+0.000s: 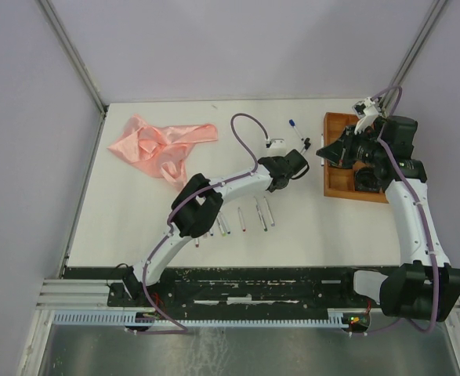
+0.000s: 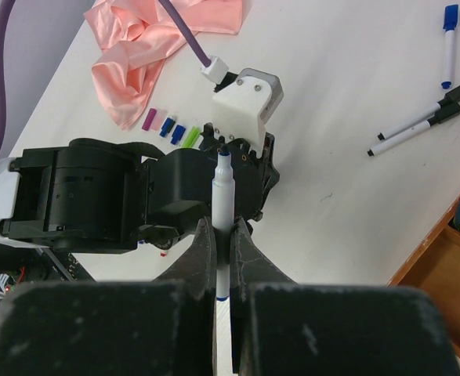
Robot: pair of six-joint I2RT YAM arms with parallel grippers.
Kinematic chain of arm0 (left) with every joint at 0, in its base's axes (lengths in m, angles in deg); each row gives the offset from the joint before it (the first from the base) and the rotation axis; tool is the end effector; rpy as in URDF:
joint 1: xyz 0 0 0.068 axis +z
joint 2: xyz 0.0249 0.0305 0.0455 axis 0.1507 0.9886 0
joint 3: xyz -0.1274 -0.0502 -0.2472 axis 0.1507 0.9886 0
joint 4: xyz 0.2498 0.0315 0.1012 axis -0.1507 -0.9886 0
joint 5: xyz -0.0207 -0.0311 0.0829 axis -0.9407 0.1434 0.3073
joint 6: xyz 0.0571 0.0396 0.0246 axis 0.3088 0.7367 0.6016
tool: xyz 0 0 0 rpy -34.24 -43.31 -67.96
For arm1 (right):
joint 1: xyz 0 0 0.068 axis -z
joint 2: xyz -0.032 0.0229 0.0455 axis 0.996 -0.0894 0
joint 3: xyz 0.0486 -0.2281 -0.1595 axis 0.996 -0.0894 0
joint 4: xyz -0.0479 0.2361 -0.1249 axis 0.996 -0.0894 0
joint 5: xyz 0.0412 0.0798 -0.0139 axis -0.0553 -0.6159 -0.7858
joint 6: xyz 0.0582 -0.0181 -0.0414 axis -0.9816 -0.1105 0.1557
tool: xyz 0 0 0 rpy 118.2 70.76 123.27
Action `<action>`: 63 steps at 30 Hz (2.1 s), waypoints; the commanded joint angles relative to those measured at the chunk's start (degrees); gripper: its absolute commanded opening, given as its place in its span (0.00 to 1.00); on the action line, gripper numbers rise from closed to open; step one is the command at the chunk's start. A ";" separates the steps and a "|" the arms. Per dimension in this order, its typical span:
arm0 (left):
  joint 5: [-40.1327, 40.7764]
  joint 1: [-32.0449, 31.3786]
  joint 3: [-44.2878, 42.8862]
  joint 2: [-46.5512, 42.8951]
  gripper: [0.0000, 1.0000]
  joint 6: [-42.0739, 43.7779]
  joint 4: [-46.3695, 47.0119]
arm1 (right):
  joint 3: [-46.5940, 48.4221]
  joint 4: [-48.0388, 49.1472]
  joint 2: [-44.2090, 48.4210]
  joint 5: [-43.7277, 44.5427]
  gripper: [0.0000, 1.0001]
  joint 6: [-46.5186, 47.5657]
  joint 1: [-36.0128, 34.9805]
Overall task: Open the pen caps
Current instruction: Place the pen cap at the center of the board, then place the pen at the center of the board.
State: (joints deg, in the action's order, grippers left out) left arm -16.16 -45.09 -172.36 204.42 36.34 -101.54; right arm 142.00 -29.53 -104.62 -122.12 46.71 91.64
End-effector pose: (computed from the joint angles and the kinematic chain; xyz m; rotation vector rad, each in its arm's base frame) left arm 0.3525 -0.4217 0.1373 -0.0155 2.3790 0.0203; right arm 0.2847 0.0114 0.3516 -0.2354 2.0116 0.8576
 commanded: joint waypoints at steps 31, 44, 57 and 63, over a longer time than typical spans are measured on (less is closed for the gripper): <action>1.95 0.41 2.51 -14.18 0.43 5.68 3.66 | -1.21 4.66 2.06 -5.44 0.00 -1.09 1.07; -4.66 0.50 47.39 -50.71 0.54 17.31 36.43 | -3.32 8.39 0.47 -9.99 0.00 -3.58 0.97; -11.45 0.51 87.74 -87.10 0.79 17.91 52.76 | -3.15 -8.28 -5.92 8.01 0.00 10.01 -14.26; -7.77 0.51 97.62 -98.12 0.97 13.78 55.92 | -8.98 -6.18 -9.22 16.79 0.01 7.90 -22.16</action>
State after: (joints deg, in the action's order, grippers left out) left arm -26.91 -44.70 -78.70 111.26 52.80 -51.40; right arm 135.79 -35.45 -111.83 -113.55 53.81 72.49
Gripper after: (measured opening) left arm 0.923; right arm 0.027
